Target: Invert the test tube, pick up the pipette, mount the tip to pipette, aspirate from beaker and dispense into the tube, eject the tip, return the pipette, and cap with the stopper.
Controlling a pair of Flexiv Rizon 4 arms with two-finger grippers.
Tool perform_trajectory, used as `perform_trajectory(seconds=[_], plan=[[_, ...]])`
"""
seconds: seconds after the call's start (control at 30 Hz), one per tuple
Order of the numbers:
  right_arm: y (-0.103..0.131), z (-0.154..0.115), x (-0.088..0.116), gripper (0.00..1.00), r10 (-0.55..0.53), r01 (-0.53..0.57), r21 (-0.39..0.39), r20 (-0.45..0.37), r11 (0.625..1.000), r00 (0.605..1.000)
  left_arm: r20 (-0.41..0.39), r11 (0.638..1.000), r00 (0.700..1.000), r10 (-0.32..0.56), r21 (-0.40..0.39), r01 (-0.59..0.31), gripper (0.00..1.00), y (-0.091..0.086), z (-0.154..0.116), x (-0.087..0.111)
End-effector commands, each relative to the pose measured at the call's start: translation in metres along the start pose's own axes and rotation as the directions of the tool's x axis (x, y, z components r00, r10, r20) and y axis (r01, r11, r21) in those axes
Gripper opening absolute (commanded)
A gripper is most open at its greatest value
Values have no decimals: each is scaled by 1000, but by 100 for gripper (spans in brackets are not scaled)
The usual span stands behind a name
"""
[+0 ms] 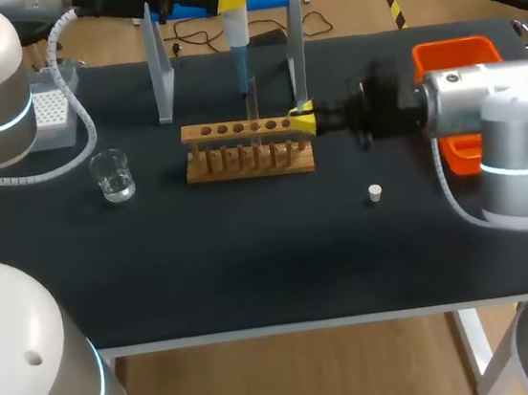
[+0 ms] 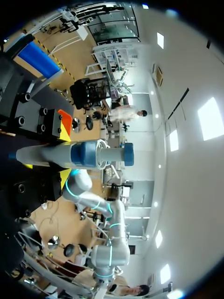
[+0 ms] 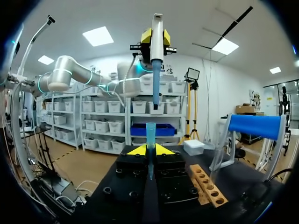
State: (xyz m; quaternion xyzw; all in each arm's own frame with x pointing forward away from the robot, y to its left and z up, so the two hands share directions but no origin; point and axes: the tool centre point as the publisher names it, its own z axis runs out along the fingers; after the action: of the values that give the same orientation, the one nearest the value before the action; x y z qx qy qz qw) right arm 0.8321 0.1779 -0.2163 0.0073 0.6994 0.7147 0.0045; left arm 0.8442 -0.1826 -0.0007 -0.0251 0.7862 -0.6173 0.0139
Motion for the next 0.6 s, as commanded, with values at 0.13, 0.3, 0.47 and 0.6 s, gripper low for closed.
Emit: perform_trajectory(seconds=[0.13, 0.3, 0.47, 0.6], plan=[[-9, 18, -6, 0, 37, -37, 15, 3, 999, 999, -2, 1000, 1000, -1, -3, 1, 0, -1, -1, 0], [-7, 27, -6, 0, 46, -47, 12, 8, 999, 999, -2, 1000, 1000, -1, -3, 1, 0, -1, -1, 0], [-8, 38, -5, 0, 61, -61, 7, 11, 998, 998, -2, 1000, 1000, -1, -3, 1, 0, -1, -1, 0], [-8, 47, -5, 0, 59, -59, 18, -2, 998, 998, -2, 1000, 1000, -1, -3, 1, 0, -1, -1, 0]])
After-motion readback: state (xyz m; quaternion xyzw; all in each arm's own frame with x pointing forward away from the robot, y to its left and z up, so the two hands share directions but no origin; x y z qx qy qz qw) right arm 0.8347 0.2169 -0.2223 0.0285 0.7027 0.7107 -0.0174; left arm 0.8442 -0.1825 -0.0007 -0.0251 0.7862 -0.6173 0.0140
